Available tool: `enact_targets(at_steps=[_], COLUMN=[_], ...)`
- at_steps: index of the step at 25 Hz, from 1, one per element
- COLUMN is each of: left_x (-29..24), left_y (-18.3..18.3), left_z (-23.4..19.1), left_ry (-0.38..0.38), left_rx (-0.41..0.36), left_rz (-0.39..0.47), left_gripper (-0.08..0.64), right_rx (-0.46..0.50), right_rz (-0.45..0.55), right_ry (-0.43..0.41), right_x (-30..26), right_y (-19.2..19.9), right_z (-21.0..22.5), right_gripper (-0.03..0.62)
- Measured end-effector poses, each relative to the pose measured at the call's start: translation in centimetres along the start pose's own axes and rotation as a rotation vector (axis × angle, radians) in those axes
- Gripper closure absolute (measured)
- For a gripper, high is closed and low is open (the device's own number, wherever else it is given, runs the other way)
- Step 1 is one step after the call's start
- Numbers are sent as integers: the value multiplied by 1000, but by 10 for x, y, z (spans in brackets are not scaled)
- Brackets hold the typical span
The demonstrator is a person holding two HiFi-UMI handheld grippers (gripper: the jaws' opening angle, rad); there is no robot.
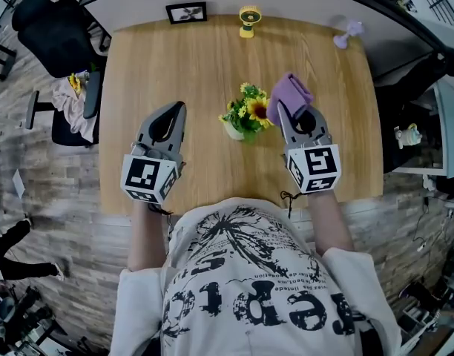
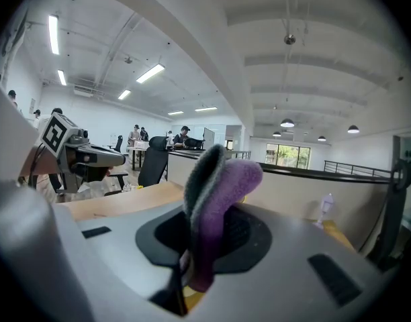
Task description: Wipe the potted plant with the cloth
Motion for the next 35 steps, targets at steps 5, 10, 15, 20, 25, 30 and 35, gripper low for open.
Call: enact_targets(at_steps=[5,10,15,20,25,30,35], left_x=[-2,-5,-4,-4,-3,-2,-7], left_y=[0,3,2,3,6,8,7], left_z=[3,6,6,5,5,6,11], left_ry=[-8,-29,-30,-60,-58,-58,-66], left_rx=[-13,3,3,-8,20,35,39], left_rz=[-6,-32,-36,-54,-54,-51,-46], left_gripper=[557,557,557,557,557,556,556], right_rx=[19,36,25,12,3,-21,-17], right_rz=[-3,-17,-12,-22,-49,-59,-65], right_ry=[-15,-27,-45,-35,-9,-5,4], right_x=[2,3,4,1,1,2,3], right_y=[3,6,6,7,10,15,16], right_z=[-3,-5,-9,-11,-8,-6,-1], right_gripper=[533,534,535,534,534,534,533])
Point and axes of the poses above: the fingertips, and each gripper's own axes: x backward along the fingers, z to its right, y out of its underside, the point moved 9 cm from there along x, backward along the fingers, and after that the axes turned 4 degrees about -z, right-handed, at the moved point
